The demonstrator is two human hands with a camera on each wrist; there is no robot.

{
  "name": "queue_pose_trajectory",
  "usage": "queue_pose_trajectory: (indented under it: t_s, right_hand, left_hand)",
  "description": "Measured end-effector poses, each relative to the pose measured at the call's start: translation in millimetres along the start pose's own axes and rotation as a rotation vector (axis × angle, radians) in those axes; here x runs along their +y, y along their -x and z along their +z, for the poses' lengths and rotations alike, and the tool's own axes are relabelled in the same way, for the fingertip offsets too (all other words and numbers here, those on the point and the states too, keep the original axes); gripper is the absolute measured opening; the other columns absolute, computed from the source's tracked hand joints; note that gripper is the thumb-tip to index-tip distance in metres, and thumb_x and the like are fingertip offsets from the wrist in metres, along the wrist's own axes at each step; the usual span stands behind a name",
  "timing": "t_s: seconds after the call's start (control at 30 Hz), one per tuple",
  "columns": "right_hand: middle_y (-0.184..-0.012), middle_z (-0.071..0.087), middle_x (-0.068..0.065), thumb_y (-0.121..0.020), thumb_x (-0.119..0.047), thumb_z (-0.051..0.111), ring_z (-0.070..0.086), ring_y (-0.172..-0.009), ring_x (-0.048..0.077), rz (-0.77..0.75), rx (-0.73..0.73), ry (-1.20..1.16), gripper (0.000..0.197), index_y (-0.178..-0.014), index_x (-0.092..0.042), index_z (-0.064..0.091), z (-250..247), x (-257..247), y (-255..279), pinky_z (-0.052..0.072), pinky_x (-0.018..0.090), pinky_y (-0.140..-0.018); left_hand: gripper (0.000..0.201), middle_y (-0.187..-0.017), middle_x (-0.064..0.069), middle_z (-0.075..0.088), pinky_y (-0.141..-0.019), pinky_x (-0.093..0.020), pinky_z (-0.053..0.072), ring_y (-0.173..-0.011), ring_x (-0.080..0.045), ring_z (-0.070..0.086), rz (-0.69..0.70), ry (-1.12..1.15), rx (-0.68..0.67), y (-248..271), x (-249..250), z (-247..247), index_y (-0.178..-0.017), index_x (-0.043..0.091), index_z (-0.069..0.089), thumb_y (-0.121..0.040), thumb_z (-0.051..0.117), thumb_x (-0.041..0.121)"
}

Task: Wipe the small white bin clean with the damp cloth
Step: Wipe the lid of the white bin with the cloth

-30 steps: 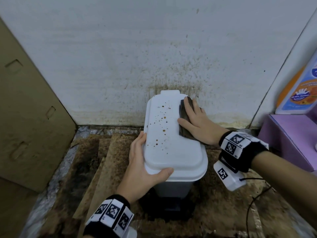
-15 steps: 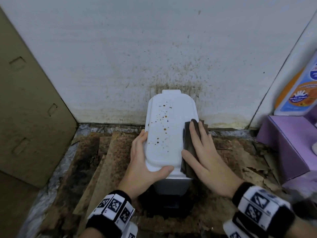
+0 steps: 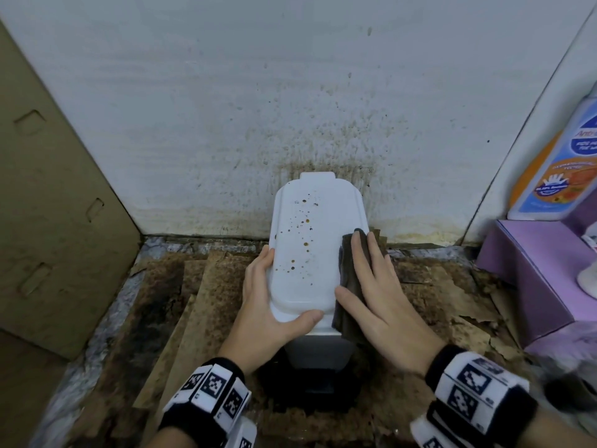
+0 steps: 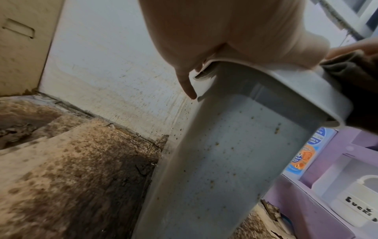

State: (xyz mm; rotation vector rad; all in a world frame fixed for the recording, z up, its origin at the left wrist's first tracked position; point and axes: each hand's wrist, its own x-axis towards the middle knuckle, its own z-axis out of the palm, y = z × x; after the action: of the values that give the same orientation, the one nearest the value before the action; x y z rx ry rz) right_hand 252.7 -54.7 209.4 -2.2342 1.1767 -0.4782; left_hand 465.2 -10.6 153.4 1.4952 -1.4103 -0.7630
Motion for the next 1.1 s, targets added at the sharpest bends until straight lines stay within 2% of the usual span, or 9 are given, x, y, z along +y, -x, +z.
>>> queue_pose_trajectory:
  t_s: [0.1,0.23,0.43,0.57,0.73,0.83,0.93,0.97,1.1]
  right_hand:
    - [-0.159,-0.036,-0.008,-0.099,-0.06,0.026,-0.033,-0.145,0.004,0.008,-0.087,0.086,0.076,-0.156,-0.034,-0.017,-14.6,9.7,-25.4,-0.011,0.037,-0.124]
    - [-0.16,-0.035,0.002,-0.102,-0.059,0.022,-0.033,-0.147,0.016,0.013,-0.198,0.275,0.078,-0.155,-0.023,-0.023,-28.1,16.6,-64.0,-0.012,0.037,-0.123]
    - [-0.162,-0.029,0.006,-0.104,-0.054,0.026,-0.027,-0.15,0.021,0.055,-0.24,0.288,0.084,-0.153,-0.008,-0.023,-37.1,20.8,-112.4,-0.009,0.043,-0.124]
    - [-0.164,-0.025,0.009,-0.105,-0.051,0.028,-0.025,-0.151,0.021,0.071,-0.235,0.304,0.081,-0.155,-0.006,-0.018,-42.3,19.2,-125.9,-0.009,0.04,-0.124]
    - [-0.162,-0.029,0.004,-0.108,-0.042,0.028,-0.029,-0.149,0.017,0.066,-0.234,0.258,0.074,-0.155,-0.01,-0.019,-41.8,14.7,-104.6,-0.01,0.039,-0.124]
    - [-0.154,-0.037,-0.009,-0.108,-0.036,0.029,-0.036,-0.143,0.008,0.038,-0.266,0.193,0.072,-0.153,-0.017,-0.024,-35.1,19.1,-84.8,-0.013,0.033,-0.122]
    - [-0.145,-0.044,-0.013,-0.098,-0.016,0.049,-0.043,-0.136,0.009,0.074,-0.264,0.19,0.092,-0.141,-0.028,-0.031,-17.3,31.1,-73.9,-0.007,0.041,-0.125]
    - [-0.143,-0.049,-0.014,-0.094,-0.016,0.052,-0.046,-0.134,0.008,0.045,-0.253,0.235,0.098,-0.138,-0.033,-0.034,-12.9,35.8,-66.4,-0.005,0.042,-0.125]
    - [-0.151,-0.045,-0.018,-0.096,-0.035,0.031,-0.039,-0.139,-0.005,-0.092,-0.29,0.099,0.081,-0.15,-0.025,-0.028,-23.5,12.3,-9.9,-0.018,0.019,-0.116]
  left_hand:
    - [0.109,-0.157,0.025,0.014,-0.122,-0.035,0.021,-0.149,0.009,0.007,0.001,0.004,-0.011,0.7,0.8,-0.5,-0.152,0.039,0.02,-0.064,0.08,0.063]
    - [0.109,-0.156,0.029,0.012,-0.122,-0.037,0.024,-0.15,0.006,0.01,-0.004,0.009,-0.021,0.7,0.7,-0.7,-0.151,0.044,0.018,-0.064,0.081,0.063]
    - [0.102,-0.153,0.033,0.012,-0.12,-0.035,0.024,-0.15,0.006,0.009,0.018,0.011,-0.018,-1.7,0.3,-0.2,-0.143,0.055,0.018,-0.063,0.081,0.063]
    - [0.101,-0.152,0.034,0.012,-0.119,-0.032,0.021,-0.149,0.007,0.008,0.016,0.012,-0.018,-1.0,0.8,-0.3,-0.141,0.055,0.018,-0.063,0.08,0.063]
    - [0.099,-0.151,0.034,0.014,-0.121,-0.034,0.022,-0.15,0.006,0.009,0.033,0.012,-0.013,1.1,2.7,0.8,-0.139,0.057,0.019,-0.063,0.082,0.06]
    - [0.101,-0.152,0.032,0.014,-0.12,-0.031,0.021,-0.149,0.007,0.009,0.034,0.005,-0.01,0.9,1.4,0.2,-0.142,0.053,0.019,-0.063,0.082,0.061]
    - [0.103,-0.154,0.03,0.013,-0.118,-0.026,0.018,-0.149,0.009,0.008,0.036,-0.004,-0.003,1.0,0.6,1.6,-0.145,0.048,0.02,-0.063,0.081,0.062]
    - [0.104,-0.154,0.029,0.014,-0.118,-0.026,0.018,-0.149,0.009,0.008,0.034,-0.003,-0.003,1.1,0.3,2.0,-0.146,0.046,0.02,-0.063,0.081,0.062]
    - [0.106,-0.155,0.027,0.015,-0.117,-0.024,0.018,-0.149,0.009,0.008,0.026,-0.008,0.007,0.7,-0.6,2.6,-0.149,0.041,0.021,-0.063,0.08,0.061]
